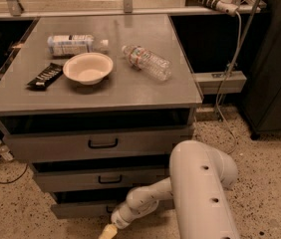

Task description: Open bottom drawer

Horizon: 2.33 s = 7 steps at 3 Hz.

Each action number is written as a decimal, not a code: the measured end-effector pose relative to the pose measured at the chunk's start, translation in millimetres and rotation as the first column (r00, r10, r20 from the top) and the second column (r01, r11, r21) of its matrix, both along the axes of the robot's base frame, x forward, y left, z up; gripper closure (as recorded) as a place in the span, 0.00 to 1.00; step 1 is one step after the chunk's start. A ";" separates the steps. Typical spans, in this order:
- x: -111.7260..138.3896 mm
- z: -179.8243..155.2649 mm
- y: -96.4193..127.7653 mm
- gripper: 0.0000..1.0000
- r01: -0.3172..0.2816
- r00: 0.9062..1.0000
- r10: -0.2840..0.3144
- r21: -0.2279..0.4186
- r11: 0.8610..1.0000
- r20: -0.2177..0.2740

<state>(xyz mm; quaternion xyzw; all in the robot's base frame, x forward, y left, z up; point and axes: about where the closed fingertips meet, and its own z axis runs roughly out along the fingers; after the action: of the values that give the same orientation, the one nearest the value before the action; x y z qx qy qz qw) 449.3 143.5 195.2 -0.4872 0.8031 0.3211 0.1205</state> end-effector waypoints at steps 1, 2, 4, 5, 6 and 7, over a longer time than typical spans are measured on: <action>-8.2 0.9 -1.5 0.00 -0.005 1.000 0.004 -0.007 1.000 -0.020; -19.1 4.9 -4.4 0.00 -0.018 0.999 0.018 -0.010 1.000 -0.044; -18.4 4.8 -3.6 0.00 -0.030 0.998 0.029 -0.017 0.999 -0.056; -20.0 3.7 -2.7 0.00 -0.040 0.997 0.038 -0.026 0.999 -0.073; -22.2 2.9 -3.7 0.00 -0.033 0.995 0.030 -0.038 0.999 -0.098; -23.5 4.4 -4.2 0.00 -0.032 0.994 0.027 -0.044 0.999 -0.110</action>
Offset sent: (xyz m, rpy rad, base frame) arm -0.1918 -0.0509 -0.0493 -0.0526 0.3737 0.2057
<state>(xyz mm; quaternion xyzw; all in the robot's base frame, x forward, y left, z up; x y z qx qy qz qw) 425.8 139.3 199.7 -0.4833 0.8083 0.3306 0.0607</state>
